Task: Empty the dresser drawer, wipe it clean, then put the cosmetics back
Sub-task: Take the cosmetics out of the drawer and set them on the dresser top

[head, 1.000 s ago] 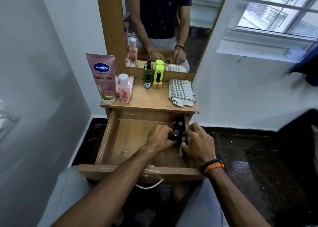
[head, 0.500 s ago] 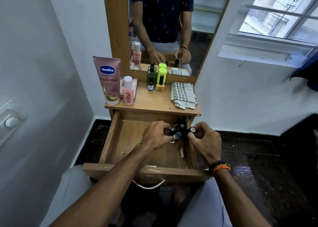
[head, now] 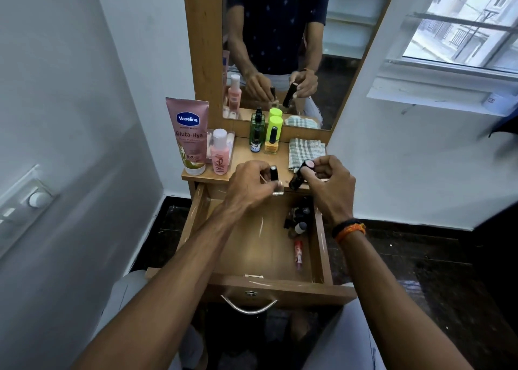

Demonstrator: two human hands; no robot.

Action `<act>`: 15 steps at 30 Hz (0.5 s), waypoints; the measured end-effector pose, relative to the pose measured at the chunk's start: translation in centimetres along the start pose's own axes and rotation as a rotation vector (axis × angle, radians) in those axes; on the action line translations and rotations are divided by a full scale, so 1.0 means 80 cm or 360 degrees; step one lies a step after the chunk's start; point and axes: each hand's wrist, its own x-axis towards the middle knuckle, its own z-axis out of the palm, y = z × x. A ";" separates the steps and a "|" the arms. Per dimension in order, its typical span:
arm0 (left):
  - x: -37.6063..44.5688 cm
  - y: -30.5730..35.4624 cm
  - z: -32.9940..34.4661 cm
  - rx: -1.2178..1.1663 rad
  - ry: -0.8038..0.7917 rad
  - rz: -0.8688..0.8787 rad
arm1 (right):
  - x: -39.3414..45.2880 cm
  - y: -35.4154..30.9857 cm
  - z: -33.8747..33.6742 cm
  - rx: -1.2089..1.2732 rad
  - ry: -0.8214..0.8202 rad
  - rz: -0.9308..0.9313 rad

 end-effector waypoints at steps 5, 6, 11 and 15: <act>0.026 0.002 -0.007 0.0089 0.0106 -0.0025 | 0.034 -0.011 0.037 0.0019 -0.0104 -0.0078; 0.029 0.003 -0.005 0.0102 0.0130 -0.0031 | 0.039 -0.010 0.040 0.0022 -0.0099 -0.0076; 0.048 -0.001 0.000 0.0163 0.0311 -0.0118 | 0.072 -0.006 0.061 0.0011 -0.0093 -0.0066; 0.060 -0.008 0.008 0.0190 0.0392 -0.0219 | 0.085 -0.001 0.073 0.0004 -0.0112 -0.0051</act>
